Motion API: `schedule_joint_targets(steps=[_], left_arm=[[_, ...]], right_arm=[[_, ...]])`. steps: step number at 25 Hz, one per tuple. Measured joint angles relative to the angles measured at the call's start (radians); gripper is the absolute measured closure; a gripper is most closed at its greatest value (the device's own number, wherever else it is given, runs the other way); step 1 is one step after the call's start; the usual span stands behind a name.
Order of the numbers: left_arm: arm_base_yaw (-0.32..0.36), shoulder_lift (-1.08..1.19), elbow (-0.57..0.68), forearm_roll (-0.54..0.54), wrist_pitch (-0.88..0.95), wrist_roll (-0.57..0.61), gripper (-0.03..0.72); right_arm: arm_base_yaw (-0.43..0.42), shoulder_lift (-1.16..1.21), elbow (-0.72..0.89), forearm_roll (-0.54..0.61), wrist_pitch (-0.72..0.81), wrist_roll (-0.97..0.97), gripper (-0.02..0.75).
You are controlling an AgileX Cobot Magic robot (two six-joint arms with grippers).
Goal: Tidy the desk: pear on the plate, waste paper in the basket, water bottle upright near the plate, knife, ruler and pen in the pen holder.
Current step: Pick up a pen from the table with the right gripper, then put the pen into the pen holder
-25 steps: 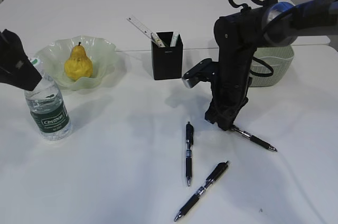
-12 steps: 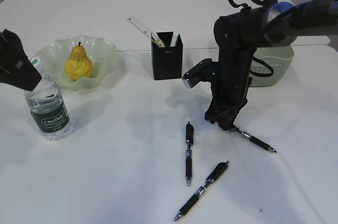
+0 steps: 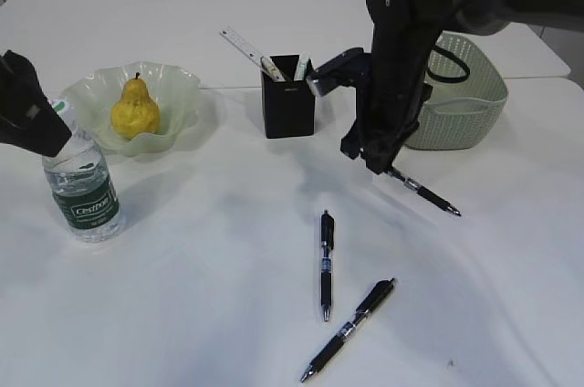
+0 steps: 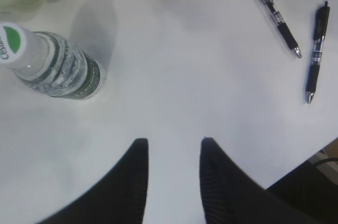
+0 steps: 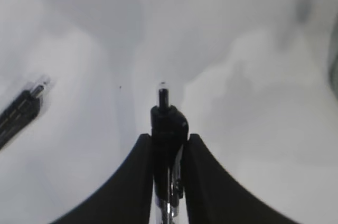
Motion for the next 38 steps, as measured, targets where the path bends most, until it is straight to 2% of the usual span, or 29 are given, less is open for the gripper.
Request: schedule_joint_targets(steps=[3,11,18,22,35,38], left_arm=[[0.000,0.000,0.000,0.000,0.000,0.000,0.462],[0.000,0.000,0.000,0.007,0.000,0.000,0.462],[0.000,0.000,0.000,0.007,0.000,0.000,0.462],[0.000,0.000,0.000,0.007,0.000,0.000,0.462],[0.000,0.000,0.000,0.007,0.001,0.000,0.462],[0.000,0.000,0.000,0.007,0.002,0.000,0.462]], right_arm=[[0.000,0.000,-0.099,0.002,0.007,0.017,0.589],[0.000,0.000,-0.217,0.026,0.014,0.025,0.589],[-0.002,0.000,-0.376,0.099,0.026,0.027,0.589],[-0.002,0.000,-0.446,0.185,0.031,0.027,0.589],[-0.002,-0.002,-0.460,0.271,-0.157,0.029,0.589],[-0.002,-0.002,-0.460,0.271,-0.157,0.029,0.589]])
